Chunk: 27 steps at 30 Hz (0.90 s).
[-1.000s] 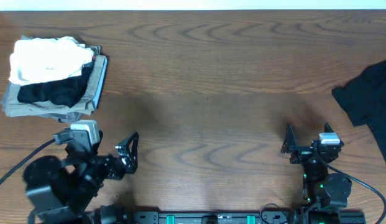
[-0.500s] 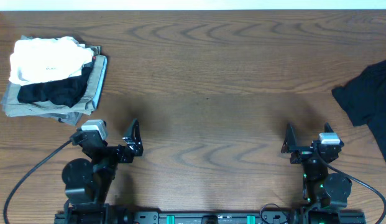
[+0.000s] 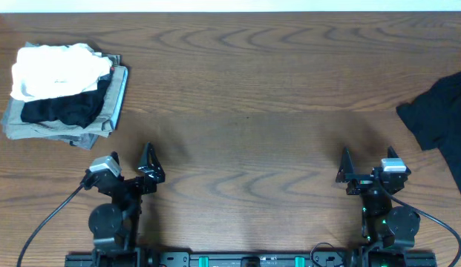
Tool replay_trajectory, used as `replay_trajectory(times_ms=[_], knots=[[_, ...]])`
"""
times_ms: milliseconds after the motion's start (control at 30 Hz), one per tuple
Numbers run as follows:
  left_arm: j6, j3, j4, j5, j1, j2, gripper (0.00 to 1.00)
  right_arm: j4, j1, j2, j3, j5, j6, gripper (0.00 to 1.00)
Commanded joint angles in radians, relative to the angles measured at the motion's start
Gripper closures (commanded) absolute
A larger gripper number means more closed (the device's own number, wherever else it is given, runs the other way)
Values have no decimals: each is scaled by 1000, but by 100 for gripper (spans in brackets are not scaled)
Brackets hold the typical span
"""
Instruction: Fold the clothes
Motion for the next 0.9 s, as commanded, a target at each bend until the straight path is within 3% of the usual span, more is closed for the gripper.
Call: replay_trajectory(times_ms=[0,167,400,867], knots=[[-13,-55,43,-16,-4,-37,2,-5,-10,-9,-2,10,-11,1],[-6,-95,58,-16,-4,-73,2,-5,-10,-9,-2,10,-11,1],[135,-95,5,-20,-4,-72,2,-5,-10,-9,-2,10,-11,1],[142,-95,-17,-19,-4,-70,2,-5,-10,-9,-2,10,-11,1]])
